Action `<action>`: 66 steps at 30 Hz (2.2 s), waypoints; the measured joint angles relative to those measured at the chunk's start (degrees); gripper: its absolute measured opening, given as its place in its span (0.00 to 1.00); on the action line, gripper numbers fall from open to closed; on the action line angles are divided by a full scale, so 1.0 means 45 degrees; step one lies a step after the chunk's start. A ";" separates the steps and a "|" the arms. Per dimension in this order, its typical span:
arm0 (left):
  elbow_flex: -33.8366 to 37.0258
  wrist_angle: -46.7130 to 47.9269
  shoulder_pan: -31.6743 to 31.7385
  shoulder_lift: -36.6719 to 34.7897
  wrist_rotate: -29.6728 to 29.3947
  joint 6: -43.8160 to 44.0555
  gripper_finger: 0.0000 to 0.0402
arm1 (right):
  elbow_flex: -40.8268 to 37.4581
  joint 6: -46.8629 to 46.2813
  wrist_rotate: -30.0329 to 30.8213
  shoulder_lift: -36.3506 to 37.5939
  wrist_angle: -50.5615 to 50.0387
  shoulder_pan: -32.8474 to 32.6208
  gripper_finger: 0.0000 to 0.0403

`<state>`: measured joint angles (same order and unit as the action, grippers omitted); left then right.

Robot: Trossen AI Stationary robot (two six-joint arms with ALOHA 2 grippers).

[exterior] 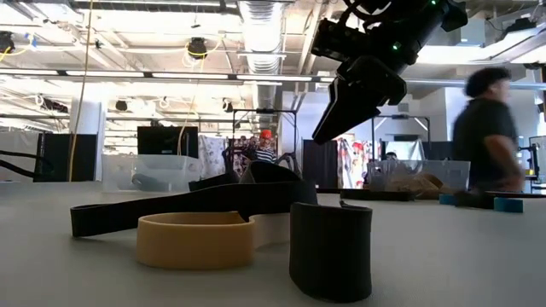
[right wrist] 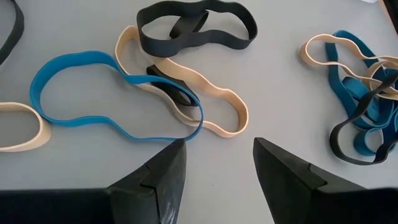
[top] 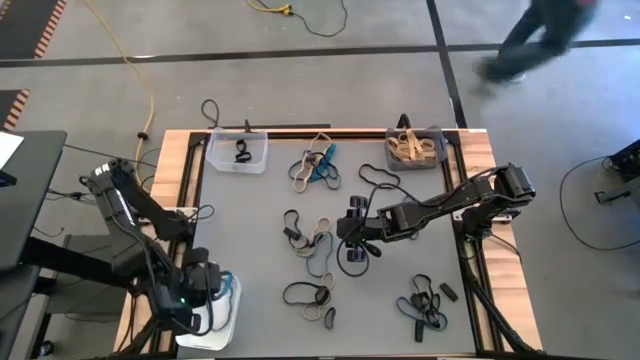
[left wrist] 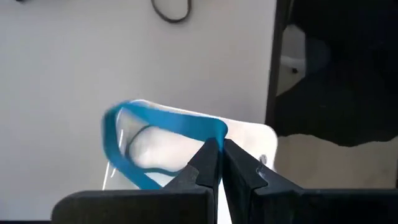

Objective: Sort rubber bands into baskets
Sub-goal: Put the blue rubber band into the white bin, then put the black rubber band into the transparent bin

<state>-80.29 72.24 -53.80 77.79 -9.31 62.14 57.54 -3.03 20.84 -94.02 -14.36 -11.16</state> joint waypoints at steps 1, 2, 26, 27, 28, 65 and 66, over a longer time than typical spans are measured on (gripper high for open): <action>0.0000 0.0068 -0.0053 0.0126 -0.0003 0.0085 0.00 | 0.0000 0.0000 0.0000 0.0000 0.0003 0.0000 0.54; 0.0000 0.0142 -0.0092 0.0268 0.0011 0.0168 0.00 | 0.0000 0.0000 0.0000 0.0000 0.0004 0.0000 0.54; 0.0010 0.1626 -0.0129 0.2415 -0.0383 0.0799 0.23 | -0.0005 0.0124 0.0000 0.0000 0.0071 0.0000 0.54; 0.0010 0.1747 -0.0127 0.2415 -0.0384 0.0909 0.27 | -0.0005 0.0204 0.0000 0.0000 0.0071 0.0014 0.54; 0.0010 0.1940 -0.0127 0.2415 -0.0387 0.1055 0.30 | -0.0005 0.0289 -0.0001 0.0000 0.0071 0.0045 0.54; 0.0010 0.2038 0.2597 0.2046 -0.6323 -0.4736 0.50 | -0.0005 0.0116 -0.0010 0.0000 0.0382 0.0258 0.54; 0.0010 0.1758 0.2921 0.2046 -0.6574 -0.5196 0.50 | -0.0005 0.0112 -0.0010 0.0000 0.0377 0.0262 0.54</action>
<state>-80.25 80.16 -40.65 87.00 -38.89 38.76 57.52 -2.52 20.80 -94.02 -12.67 -9.98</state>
